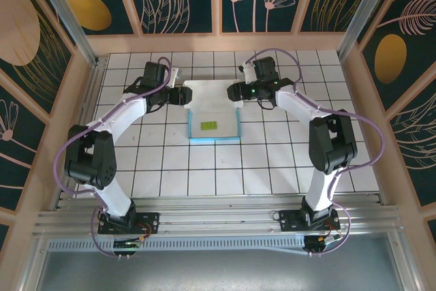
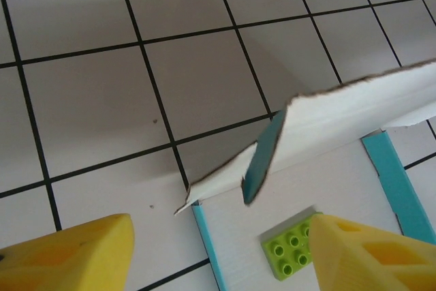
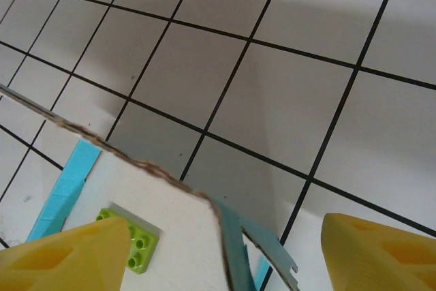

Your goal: Fold the paper box

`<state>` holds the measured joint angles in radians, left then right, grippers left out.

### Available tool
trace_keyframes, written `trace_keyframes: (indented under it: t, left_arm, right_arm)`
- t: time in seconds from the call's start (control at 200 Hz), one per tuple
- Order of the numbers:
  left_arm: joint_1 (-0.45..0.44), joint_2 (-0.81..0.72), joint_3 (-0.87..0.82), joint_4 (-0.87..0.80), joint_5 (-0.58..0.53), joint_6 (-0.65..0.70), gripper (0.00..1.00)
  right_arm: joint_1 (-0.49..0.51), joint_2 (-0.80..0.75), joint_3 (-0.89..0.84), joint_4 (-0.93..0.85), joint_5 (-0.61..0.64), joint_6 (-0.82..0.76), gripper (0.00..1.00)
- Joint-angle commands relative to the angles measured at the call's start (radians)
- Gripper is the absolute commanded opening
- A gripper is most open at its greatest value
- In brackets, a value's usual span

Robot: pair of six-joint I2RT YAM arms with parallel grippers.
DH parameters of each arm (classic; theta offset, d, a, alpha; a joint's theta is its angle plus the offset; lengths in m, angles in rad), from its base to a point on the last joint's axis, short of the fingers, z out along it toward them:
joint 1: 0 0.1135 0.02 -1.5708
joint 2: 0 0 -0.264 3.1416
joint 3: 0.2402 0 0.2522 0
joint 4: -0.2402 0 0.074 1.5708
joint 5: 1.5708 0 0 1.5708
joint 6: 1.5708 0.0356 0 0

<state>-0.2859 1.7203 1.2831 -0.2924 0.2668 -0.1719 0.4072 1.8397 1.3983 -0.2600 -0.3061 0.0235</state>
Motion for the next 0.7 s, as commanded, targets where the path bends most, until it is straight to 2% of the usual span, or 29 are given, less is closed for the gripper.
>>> trace_keyframes:
  t: [0.0,0.34,0.691]
  left_arm:
    - [0.003,0.033,0.043,-0.014,0.064,0.002,0.69]
    - [0.002,0.080,0.083,-0.044,0.068,0.021,0.67]
    - [0.002,0.100,0.122,-0.079,0.043,0.054,0.63]
  right_arm:
    - [0.015,-0.010,-0.008,0.003,0.051,0.052,0.70]
    - [0.029,-0.022,-0.013,0.027,0.083,0.050,0.57]
    - [0.029,-0.023,-0.011,0.027,0.085,0.050,0.49]
